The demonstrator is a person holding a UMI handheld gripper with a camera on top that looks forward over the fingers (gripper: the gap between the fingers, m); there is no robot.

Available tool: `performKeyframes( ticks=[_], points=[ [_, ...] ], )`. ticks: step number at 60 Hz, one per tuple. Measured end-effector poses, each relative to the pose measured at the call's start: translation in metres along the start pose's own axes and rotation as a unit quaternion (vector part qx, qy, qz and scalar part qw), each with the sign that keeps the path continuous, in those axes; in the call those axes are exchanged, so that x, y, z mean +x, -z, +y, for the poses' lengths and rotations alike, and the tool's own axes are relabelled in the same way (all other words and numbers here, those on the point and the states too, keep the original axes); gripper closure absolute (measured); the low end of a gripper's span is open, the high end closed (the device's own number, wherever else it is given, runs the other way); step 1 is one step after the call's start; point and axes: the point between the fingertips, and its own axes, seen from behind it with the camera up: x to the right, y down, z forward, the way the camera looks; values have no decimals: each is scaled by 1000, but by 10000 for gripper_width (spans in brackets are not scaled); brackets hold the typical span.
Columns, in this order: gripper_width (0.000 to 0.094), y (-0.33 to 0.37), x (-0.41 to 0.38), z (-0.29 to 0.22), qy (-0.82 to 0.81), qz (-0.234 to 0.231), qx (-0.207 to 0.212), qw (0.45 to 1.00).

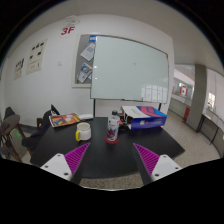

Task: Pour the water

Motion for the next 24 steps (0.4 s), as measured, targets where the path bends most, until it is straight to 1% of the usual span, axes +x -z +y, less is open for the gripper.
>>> performKeyframes(
  ticks=[6,16,24],
  points=[
    [91,20,-1,2,1,-2,2,1000],
    [89,39,13,3,7,17,11,1000],
    [91,43,10,8,12,12,4,1000]
  ],
)
